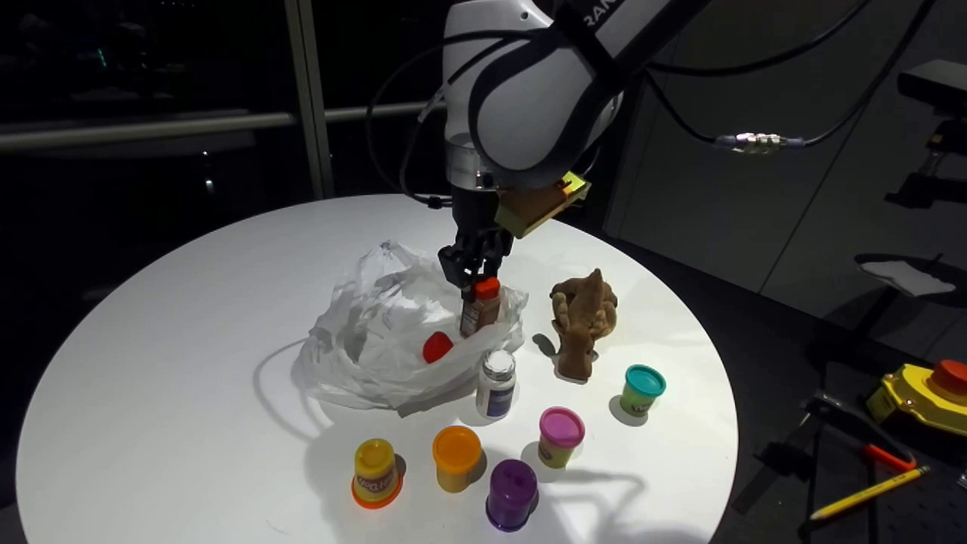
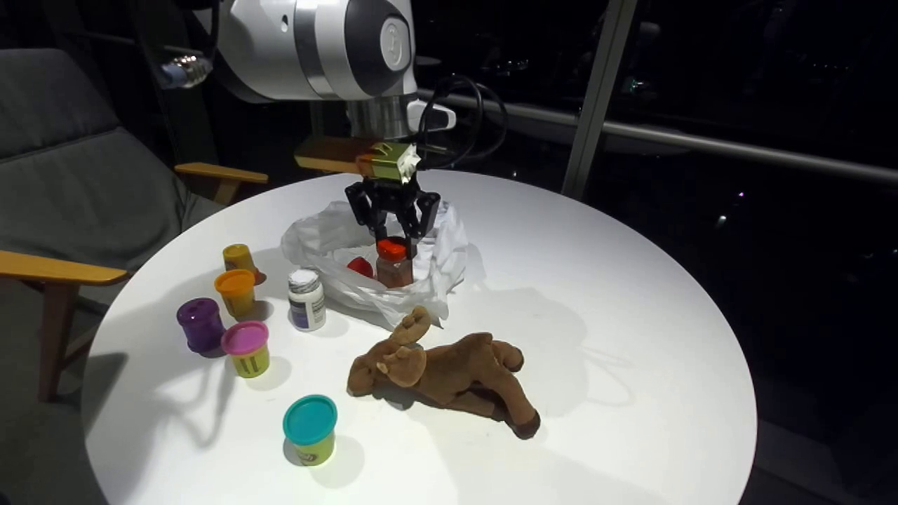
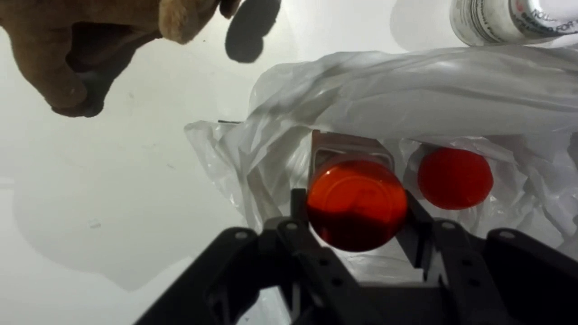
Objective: Put all the objects on the table in the white plastic bag
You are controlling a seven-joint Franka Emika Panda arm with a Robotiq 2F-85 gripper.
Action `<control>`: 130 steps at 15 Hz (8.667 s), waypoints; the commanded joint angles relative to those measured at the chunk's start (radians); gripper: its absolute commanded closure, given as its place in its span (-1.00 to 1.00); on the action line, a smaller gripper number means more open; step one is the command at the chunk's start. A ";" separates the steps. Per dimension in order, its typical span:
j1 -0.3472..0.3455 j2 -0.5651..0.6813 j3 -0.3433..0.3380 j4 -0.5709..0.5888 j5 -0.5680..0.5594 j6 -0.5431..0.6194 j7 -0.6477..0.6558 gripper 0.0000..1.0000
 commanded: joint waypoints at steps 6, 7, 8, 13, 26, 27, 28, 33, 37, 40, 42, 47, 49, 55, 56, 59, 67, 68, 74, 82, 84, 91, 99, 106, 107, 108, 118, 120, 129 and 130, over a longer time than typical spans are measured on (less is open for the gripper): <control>0.028 -0.126 0.038 -0.032 0.004 -0.003 -0.016 -1.00; 0.026 -0.162 0.068 -0.049 0.023 -0.012 -0.037 -1.00; 0.022 -0.189 0.101 -0.058 0.046 -0.021 -0.064 -1.00; 0.055 -0.220 0.205 -0.074 0.115 -0.035 -0.101 -1.00; 0.250 -0.082 0.207 -0.189 0.034 0.117 -0.044 -1.00; 0.267 -0.072 0.191 -0.189 0.006 0.140 -0.036 -1.00; 0.280 -0.059 0.176 -0.188 -0.023 0.162 -0.033 -1.00; 0.330 0.000 0.101 -0.167 -0.127 0.233 -0.003 -1.00; 0.342 0.031 0.068 -0.135 -0.140 0.260 0.001 -1.00; 0.335 0.047 0.059 -0.106 -0.131 0.262 -0.004 -1.00; 0.328 0.059 0.057 -0.087 -0.124 0.258 -0.007 -1.00; 0.303 0.097 0.077 -0.052 -0.102 0.206 -0.036 -0.44; 0.302 0.107 0.079 -0.046 -0.102 0.194 -0.038 -0.29; 0.271 0.078 0.104 -0.029 -0.077 0.155 -0.056 0.61; 0.261 0.066 0.109 -0.024 -0.072 0.138 -0.061 0.63; 0.218 0.013 0.126 0.006 -0.039 0.043 -0.084 0.65; 0.073 -0.014 0.092 0.199 0.004 -0.111 -0.110 0.65; 0.062 0.005 0.084 0.218 0.000 -0.113 -0.106 0.65; 0.021 0.178 0.044 0.367 -0.009 -0.108 -0.092 0.65; -0.013 0.347 0.011 0.532 0.010 -0.094 -0.077 0.65; -0.022 0.362 0.017 0.545 0.020 -0.108 -0.079 -0.35; -0.017 0.231 0.031 0.434 0.048 -0.032 -0.070 -1.00; 0.067 -0.124 0.081 0.087 0.035 -0.037 -0.062 -1.00; 0.091 -0.310 0.197 -0.280 0.082 0.001 -0.071 -1.00; 0.090 -0.320 0.202 -0.319 0.083 0.002 -0.073 -1.00; 0.085 -0.325 0.206 -0.353 0.087 0.000 -0.079 -1.00; 0.027 -0.308 0.241 -0.497 0.169 0.193 -0.224 -1.00; 0.010 -0.299 0.256 -0.497 0.200 0.212 -0.260 -1.00; 0.024 -0.287 0.322 -0.502 0.241 0.246 -0.309 -1.00; 0.035 -0.279 0.321 -0.503 0.228 0.262 -0.299 -1.00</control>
